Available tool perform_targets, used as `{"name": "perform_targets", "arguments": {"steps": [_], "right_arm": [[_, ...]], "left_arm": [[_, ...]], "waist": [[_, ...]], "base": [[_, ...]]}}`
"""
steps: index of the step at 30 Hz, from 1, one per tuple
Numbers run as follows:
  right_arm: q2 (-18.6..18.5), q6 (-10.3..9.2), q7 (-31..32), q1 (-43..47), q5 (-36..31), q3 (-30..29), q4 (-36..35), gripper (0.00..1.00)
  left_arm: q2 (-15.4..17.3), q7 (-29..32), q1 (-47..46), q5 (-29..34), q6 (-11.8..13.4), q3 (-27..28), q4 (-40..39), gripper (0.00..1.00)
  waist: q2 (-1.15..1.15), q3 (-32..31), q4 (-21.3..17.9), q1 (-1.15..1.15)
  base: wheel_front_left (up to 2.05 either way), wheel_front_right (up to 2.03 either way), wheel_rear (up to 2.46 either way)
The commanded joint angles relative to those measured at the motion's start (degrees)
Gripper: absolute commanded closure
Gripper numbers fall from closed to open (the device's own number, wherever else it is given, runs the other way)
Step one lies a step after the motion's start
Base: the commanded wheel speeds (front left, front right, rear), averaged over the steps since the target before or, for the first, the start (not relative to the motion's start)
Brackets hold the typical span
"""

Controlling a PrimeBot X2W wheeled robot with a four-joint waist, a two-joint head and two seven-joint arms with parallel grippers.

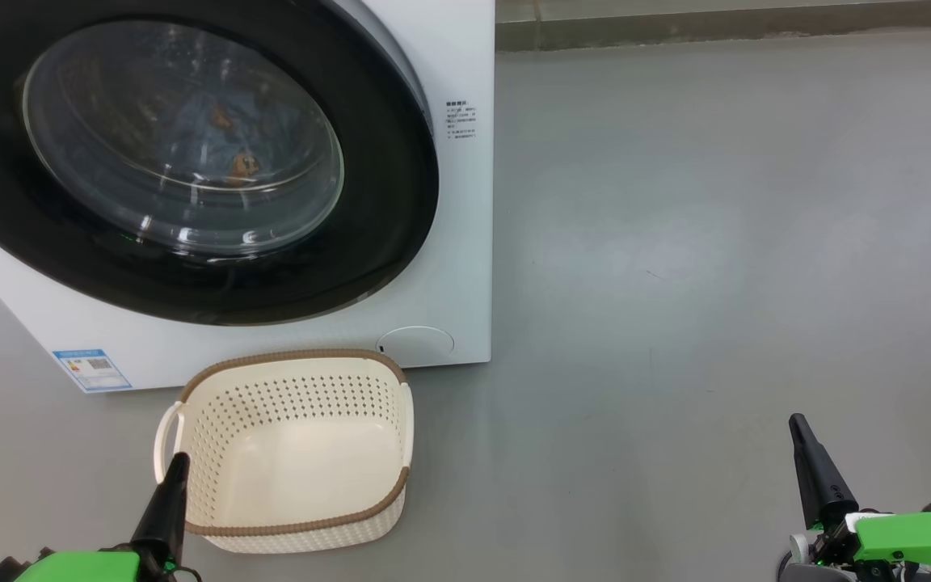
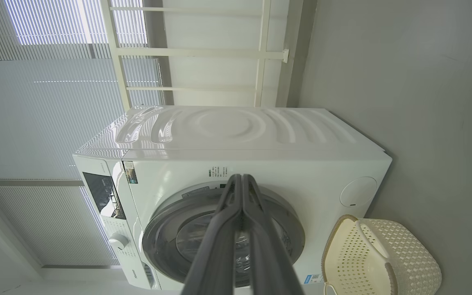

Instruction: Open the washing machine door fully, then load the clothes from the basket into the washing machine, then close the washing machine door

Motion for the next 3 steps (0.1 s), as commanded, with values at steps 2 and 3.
{"name": "perform_targets", "arguments": {"steps": [2,3], "right_arm": [[-0.72,0.1,0.43,-2.31,0.64,1.32,-1.45,1.0],[-0.72,0.1,0.43,-2.31,0.64,1.32,-1.45,1.0]], "left_arm": [[0.7,0.3,-2.43,0.77,-0.17,1.92,-1.05,1.0],[0.69,0.31,-2.43,0.78,-0.17,1.93,-1.05,1.0]], "waist": [[0.0,0.0,0.0,0.0],[0.0,0.0,0.0,0.0]], "base": [[0.0,0.0,0.0],[0.0,0.0,0.0]]}}
